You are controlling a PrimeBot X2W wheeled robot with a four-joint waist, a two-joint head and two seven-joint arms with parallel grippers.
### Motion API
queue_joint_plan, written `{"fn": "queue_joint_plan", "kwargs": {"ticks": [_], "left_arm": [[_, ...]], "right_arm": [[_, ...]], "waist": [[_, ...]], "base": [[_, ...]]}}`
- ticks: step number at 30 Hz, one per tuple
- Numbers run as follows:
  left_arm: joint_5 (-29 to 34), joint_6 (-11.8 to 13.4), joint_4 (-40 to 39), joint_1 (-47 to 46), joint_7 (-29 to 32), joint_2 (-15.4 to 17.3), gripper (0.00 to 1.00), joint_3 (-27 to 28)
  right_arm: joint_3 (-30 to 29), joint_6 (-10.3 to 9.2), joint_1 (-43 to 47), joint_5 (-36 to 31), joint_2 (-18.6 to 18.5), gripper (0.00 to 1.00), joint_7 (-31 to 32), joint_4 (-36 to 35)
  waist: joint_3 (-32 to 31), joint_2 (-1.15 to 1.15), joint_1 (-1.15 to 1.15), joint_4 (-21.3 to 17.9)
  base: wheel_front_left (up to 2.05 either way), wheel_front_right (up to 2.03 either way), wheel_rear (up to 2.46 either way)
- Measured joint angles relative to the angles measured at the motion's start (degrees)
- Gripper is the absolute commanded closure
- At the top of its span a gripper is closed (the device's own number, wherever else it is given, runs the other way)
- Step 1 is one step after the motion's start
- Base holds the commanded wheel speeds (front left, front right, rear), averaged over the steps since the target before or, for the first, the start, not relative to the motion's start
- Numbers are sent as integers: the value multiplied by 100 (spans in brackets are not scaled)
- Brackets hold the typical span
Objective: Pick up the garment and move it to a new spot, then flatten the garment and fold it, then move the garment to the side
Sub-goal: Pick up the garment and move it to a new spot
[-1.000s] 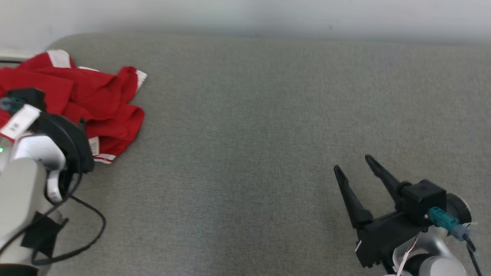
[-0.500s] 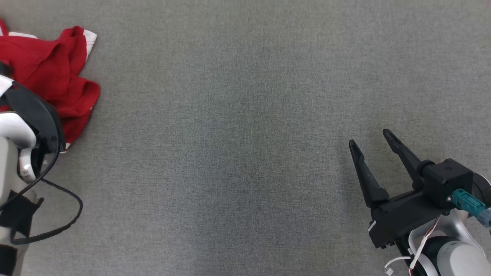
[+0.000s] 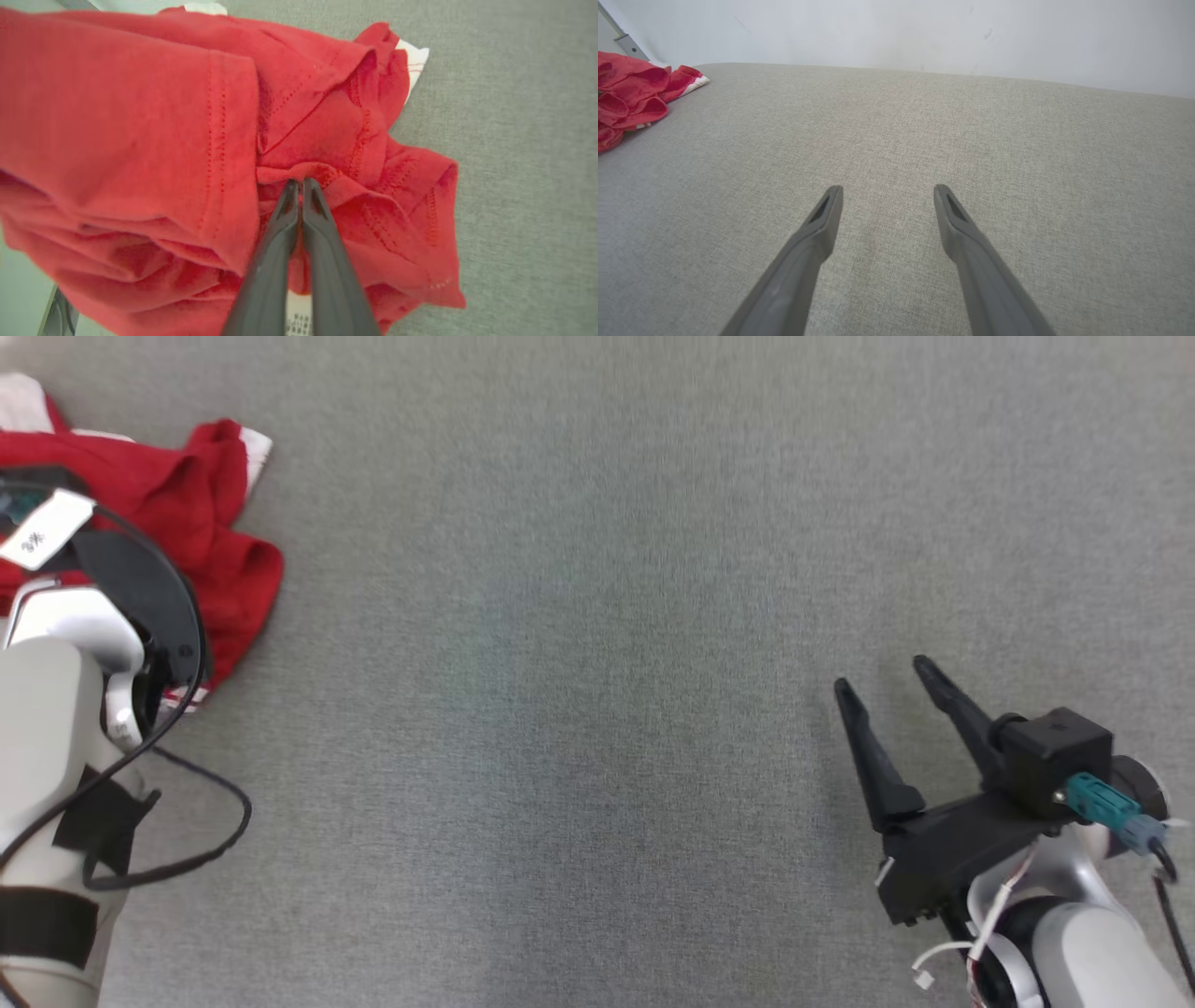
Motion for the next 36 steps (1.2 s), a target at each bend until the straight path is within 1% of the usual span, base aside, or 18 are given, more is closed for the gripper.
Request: {"fn": "queue_joint_plan", "kwargs": {"ticks": [6, 8, 9, 11, 13, 17, 18, 24, 25, 26, 30, 32, 33, 36], "left_arm": [[-3, 1, 146, -299, -187, -67, 100, 9], [-12, 1, 137, -466, -279, -199, 100, 19], [-12, 1, 137, -466, -279, -199, 100, 19], [-59, 0, 126, -599, -369, -417, 100, 20], [-135, -16, 108, -682, -491, -619, 100, 20], [-353, -256, 133, -826, -738, -846, 100, 55], [-400, -372, 136, -890, -876, -999, 100, 54], [-666, -771, 156, -881, -1270, -1606, 100, -91], [-715, -900, 154, -870, -1401, -1627, 100, -134], [-742, -955, 148, -861, -1451, -1610, 100, -152], [-953, -1071, 32, -771, -1568, -1579, 100, -279], [-1062, -1080, -126, -661, -1614, -1571, 100, -403], [-1107, -1111, -230, -610, -1640, -1549, 100, -504], [-1649, -1116, -714, -490, -1693, -1466, 100, -1133]], "right_arm": [[69, -1, -77, 69, 188, 0, -125, 352], [80, -3, -82, 71, 252, 0, -188, 465], [80, -3, -82, 71, 252, 0, -188, 465], [86, -44, -83, 88, 303, 0, -227, 572], [92, -45, -85, 125, 359, 0, -277, 712], [188, -46, -109, 223, 490, 0, -400, 939], [208, -51, -155, 248, 532, 0, -454, 1070], [223, -69, -158, 270, 552, 0, -578, 1325], [226, -75, -129, 270, 555, 0, -600, 1418], [232, -96, -82, 270, 556, 0, -605, 1437], [301, -102, 191, 269, 579, 0, -646, 1425], [374, -129, 331, 269, 597, 0, -646, 1380], [396, -143, 347, 269, 602, 0, -646, 1373], [467, -145, 413, 268, 623, 0, -644, 1338]], "waist": [[-413, 0, 0, 21], [-567, 0, -1, 15], [-567, 0, -1, 15], [-724, 0, -1, 1], [-882, 0, -1, -19], [-1206, -1, -1, -88], [-1367, -1, -1, -139], [-1841, -1, -1, -356], [-1998, -1, -1, -446], [-2075, -1, -2, -493], [-2361, -1, -2, -721], [-2519, -1, -2, -941], [-2564, -1, -2, -1017], [-2681, -1, -1, -1260]], "base": [[0, 0, 0], [0, 0, 0], [0, 0, 0], [0, 0, 0], [0, 0, 0], [0, 0, 0], [0, 0, 0], [0, 0, 0], [0, 0, 0], [0, 0, 0], [0, 0, 0], [0, 0, 0], [0, 0, 0], [0, 0, 0]]}}
